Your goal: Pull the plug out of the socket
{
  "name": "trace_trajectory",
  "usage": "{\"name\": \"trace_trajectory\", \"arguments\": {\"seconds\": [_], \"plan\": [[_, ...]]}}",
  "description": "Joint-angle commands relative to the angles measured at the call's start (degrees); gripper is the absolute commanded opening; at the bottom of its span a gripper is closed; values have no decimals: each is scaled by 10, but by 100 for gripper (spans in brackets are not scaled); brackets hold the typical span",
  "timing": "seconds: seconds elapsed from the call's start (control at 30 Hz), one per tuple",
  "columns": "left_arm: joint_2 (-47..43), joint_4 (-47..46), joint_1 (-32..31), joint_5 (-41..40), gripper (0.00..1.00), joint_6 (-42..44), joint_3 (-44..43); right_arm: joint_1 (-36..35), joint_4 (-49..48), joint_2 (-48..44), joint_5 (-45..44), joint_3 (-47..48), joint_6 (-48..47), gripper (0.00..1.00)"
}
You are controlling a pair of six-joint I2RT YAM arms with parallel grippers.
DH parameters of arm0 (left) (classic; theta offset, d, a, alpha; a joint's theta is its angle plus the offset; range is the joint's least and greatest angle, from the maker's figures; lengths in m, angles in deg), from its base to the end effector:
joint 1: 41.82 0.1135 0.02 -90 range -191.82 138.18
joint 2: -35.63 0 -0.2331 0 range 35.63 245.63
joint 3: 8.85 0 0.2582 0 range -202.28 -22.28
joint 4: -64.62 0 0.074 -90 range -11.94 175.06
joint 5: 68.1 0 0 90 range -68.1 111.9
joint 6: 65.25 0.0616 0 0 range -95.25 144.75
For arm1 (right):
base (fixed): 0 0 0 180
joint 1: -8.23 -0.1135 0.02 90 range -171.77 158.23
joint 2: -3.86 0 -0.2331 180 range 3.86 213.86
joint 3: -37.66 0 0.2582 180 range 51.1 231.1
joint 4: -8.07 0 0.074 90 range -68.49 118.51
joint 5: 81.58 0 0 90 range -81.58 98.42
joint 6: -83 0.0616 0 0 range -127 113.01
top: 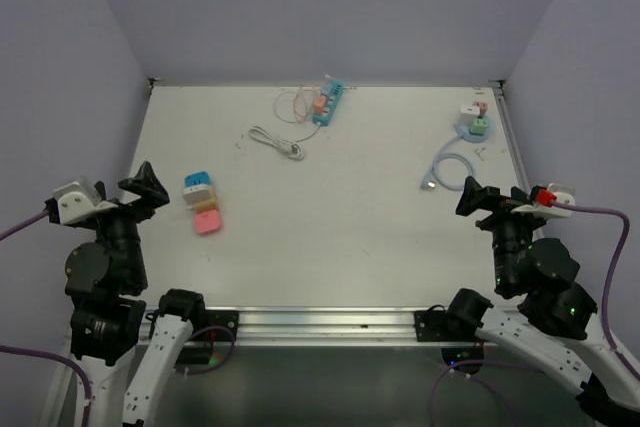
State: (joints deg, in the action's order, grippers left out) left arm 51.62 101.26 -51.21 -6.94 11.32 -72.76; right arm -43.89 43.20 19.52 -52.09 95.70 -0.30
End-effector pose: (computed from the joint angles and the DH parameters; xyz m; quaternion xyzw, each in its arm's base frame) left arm 0.0980 0.0139 0.3944 -0.2141 0.6070 0.0067 0.7653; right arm 0.0974 0.0379 0.3636 0.1283 0.6727 0.0282 0.7282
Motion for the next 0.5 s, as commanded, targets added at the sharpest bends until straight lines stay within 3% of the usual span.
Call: {"name": "trace_trajectory", "arguments": {"seconds": [0.0,0.27,0.47], "plan": [[9,-19,2,-12,100,-11,5,-1,-24,7,-2,0,-7,99],[26,-23,2,-14,100,-25,23,-1,-16,16,18,-1,6,99],[106,2,2,27,100,-39,17,-2,-9,57,58,9,9,99]]}}
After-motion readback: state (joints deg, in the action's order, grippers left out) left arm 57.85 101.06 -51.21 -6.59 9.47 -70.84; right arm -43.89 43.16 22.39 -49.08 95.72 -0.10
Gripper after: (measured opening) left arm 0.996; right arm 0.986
